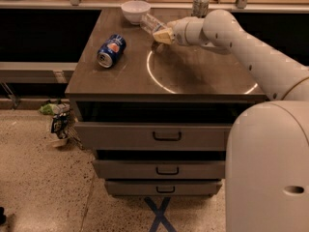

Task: Move water bottle near white bowl

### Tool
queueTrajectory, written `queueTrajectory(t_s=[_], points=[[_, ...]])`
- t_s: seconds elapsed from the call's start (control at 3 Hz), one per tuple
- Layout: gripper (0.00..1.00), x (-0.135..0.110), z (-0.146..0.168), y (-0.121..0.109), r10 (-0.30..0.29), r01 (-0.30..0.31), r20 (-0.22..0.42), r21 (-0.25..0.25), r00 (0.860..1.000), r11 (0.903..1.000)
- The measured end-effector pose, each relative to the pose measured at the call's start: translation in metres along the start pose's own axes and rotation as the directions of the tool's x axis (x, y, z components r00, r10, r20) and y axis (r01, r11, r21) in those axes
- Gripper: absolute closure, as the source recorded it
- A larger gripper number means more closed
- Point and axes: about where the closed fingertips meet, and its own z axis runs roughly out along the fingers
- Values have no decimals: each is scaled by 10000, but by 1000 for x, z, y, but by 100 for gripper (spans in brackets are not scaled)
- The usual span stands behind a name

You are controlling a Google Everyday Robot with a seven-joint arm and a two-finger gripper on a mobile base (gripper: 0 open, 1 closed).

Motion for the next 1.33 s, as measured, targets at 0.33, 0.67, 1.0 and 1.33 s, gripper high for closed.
queueTrajectory(t_s=[0.33,0.67,1.0,1.33], points=[[0,0,-3,2,13,-13,22,12,10000,10000],[0,-2,-22,4,108,-109,64,133,9999,9999],[0,-8,-60,1,406,-412,165,393,9990,9984],[0,-10,-112,-7,706,-724,282,682,9971,9950]])
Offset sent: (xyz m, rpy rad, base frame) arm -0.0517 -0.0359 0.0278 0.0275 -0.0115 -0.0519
